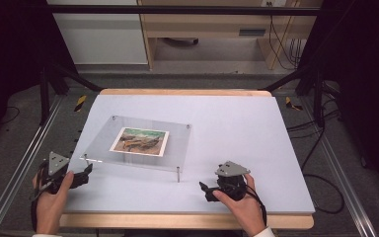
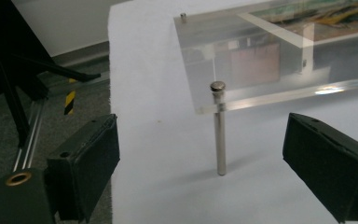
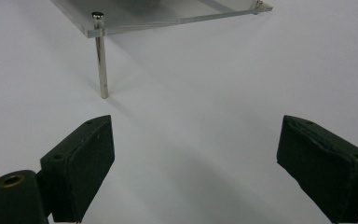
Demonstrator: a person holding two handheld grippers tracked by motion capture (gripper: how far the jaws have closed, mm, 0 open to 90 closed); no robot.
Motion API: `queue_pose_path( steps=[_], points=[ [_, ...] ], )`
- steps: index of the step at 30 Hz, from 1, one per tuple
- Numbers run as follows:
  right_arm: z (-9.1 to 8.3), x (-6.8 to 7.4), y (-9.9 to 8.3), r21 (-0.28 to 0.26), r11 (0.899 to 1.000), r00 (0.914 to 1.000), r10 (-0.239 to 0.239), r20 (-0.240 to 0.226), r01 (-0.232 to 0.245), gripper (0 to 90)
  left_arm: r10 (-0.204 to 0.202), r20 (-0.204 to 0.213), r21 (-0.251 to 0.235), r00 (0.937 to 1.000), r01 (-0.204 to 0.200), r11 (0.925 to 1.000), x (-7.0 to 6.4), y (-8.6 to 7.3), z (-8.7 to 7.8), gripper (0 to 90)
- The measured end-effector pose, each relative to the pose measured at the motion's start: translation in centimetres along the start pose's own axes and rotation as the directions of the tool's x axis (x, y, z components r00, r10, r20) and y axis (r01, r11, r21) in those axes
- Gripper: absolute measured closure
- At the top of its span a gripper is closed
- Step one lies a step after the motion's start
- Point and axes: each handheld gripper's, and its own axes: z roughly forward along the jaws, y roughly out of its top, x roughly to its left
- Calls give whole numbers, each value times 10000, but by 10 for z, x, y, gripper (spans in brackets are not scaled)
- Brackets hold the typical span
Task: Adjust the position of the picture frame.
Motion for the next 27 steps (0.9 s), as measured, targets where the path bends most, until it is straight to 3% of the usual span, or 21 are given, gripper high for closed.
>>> queue_pose_path(
  steps=[2, 11, 15, 19, 20, 27],
  points=[
    [2, 3, 1, 80, 10000, 9999, -49, 94, 48, 184, 37, -97, -72, 9999, -37, 10000, 3, -1, -1, 103],
    [8, 22, 1, -91, 9985, 9985, -542, -19, 541, 242, -217, -212, -366, 9995, 209, 9991, 11, -5, -2, 103],
    [11, 33, 3, -628, 9979, 9990, -207, -397, 181, 282, -413, -94, -481, 9991, 408, 9980, 12, -7, -1, 87],
    [15, 39, 5, -671, 9977, 9985, -135, -522, 100, 290, -504, 15, -495, 9987, 504, 9975, 12, -7, 0, 54],
    [19, 43, 6, -704, 9975, 9977, 6, -683, -55, 292, -545, 228, -524, 9983, 556, 9971, 12, -7, 1, 51],
    [29, 50, 9, -468, 9986, 9957, 204, -900, -247, 313, -561, 625, -584, 9965, 597, 9965, 9, -7, 2, 47]
  ],
)
